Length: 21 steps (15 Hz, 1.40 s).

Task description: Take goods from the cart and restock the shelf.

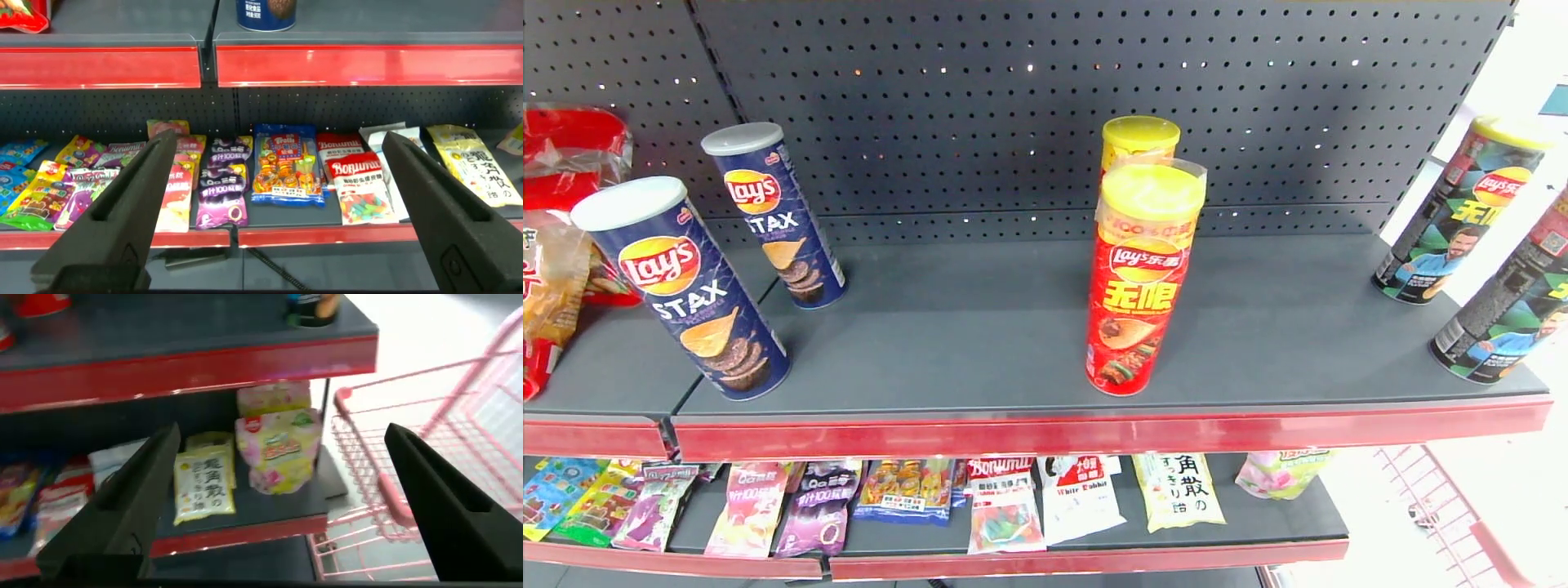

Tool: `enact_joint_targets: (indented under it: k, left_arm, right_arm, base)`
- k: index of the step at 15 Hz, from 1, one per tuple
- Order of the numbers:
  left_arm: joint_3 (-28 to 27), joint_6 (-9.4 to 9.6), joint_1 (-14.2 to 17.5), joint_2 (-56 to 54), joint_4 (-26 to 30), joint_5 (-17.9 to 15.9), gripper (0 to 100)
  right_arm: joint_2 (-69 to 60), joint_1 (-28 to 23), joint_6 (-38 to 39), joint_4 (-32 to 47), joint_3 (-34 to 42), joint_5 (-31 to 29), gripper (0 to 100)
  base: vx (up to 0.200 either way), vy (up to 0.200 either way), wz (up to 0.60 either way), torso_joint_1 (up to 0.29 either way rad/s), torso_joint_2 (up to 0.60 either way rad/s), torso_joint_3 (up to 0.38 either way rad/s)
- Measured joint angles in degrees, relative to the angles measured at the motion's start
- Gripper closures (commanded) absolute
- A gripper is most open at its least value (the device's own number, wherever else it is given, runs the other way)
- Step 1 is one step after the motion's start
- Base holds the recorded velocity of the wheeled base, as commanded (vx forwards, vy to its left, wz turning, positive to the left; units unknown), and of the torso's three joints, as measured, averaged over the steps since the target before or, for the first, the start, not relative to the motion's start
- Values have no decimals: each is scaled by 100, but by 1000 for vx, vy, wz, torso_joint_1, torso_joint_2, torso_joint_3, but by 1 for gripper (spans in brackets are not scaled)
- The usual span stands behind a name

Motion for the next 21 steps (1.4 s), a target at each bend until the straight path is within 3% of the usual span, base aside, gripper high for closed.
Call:
enact_joint_targets:
  k: [2,4,6,21]
  left_arm:
    - [0,-5,2,0,0,-4,0]
    - [0,-2,0,0,0,2,0]
    - [0,-2,2,0,2,0,0]
    - [0,-2,2,0,0,0,0]
  right_arm:
    - [0,0,24,0,39,594,0]
    - [0,0,180,61,74,111,0]
    - [0,0,-132,200,85,541,0]
    - [0,0,-132,221,96,453,0]
  base:
    - [0,0,0,0,0,0]
    - [0,0,0,0,0,0]
    - [0,0,0,0,0,0]
    - [0,0,0,0,0,0]
